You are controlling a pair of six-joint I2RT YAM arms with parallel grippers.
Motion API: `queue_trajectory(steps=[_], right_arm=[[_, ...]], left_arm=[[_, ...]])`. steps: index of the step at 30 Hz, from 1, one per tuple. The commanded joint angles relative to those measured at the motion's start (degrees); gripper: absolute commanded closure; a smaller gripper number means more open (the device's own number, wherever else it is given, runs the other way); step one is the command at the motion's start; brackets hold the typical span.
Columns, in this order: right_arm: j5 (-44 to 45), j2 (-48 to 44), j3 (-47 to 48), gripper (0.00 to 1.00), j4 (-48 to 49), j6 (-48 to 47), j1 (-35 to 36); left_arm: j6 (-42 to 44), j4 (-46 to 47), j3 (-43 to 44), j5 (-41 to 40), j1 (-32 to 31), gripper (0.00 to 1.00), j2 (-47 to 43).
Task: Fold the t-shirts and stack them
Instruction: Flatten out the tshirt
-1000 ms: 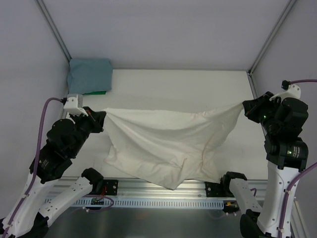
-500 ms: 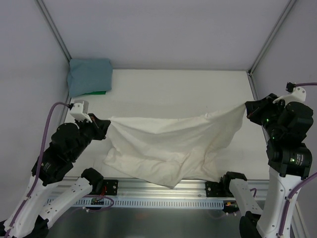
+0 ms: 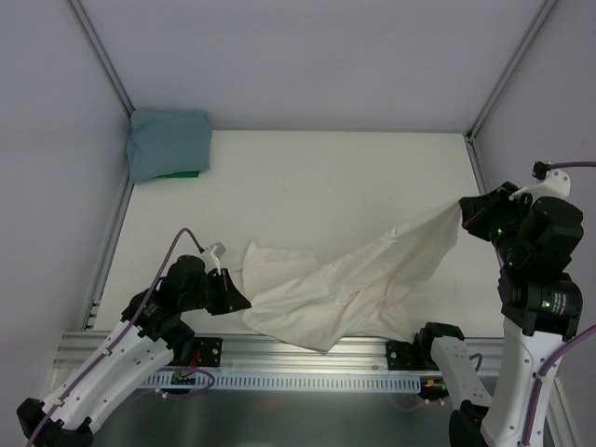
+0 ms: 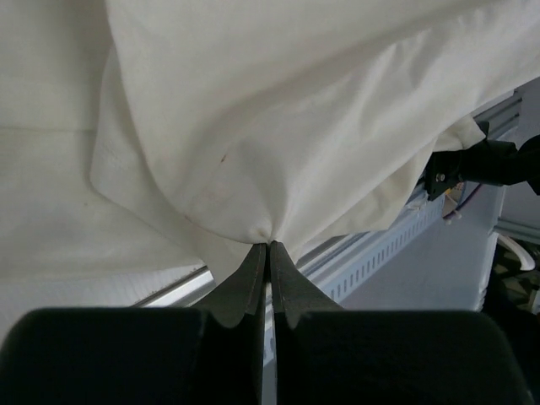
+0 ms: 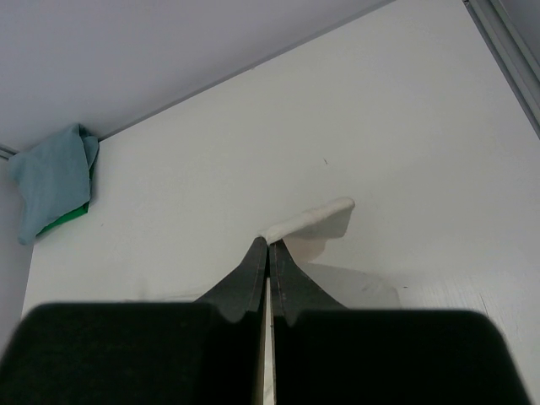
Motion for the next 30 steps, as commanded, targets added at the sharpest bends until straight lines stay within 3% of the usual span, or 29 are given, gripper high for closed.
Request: queue_trajectory(steps=[1,11,14,15,17,19,25,30], right_arm=[[0.8,-1.0,-0.1,1.0,2.0,-0.5,-0.1],[0.4,-0.1,0.5,1.0,2.4,-0.2,-0.1],[0.9,0.3,0.6,0.99,2.4,-0.3,-0.1],[1.1,0.3,0.6,0.94,2.5,-0.2,-0.1],[1.4,0.4,0.3,0.91,2.9,0.0,-0.1],[0.9,0.6,0.3,0.99,2.9,-0.1,-0.1],[-0.1,1.0,-0.2,1.0,3.4,0.0,-0.1],[-0.4,1.2,0.0,1.0,3.7,-0.1,-0.1]], left_arm=[[-6.0,5.2,-2.2,7.2,-0.3,1.0,-0.2],[-15.6,16.9,-12.0,15.1,-0.3,1.0,2.6],[-15.6,17.5,-11.3,15.6,-0.3,0.79,2.2],[-14.2,16.6,-9.8,14.5,-0.3,0.65,2.2],[-12.2,14.2,-7.3,11.8,-0.3,0.54,2.0],[-9.0,10.6,-3.4,6.5,-0.3,0.5,0.6],[-5.2,3.1,1.8,-8.5,-0.3,0.56,-1.7],[-5.3,4.3,0.5,-5.9,-0.3,0.6,9.8]])
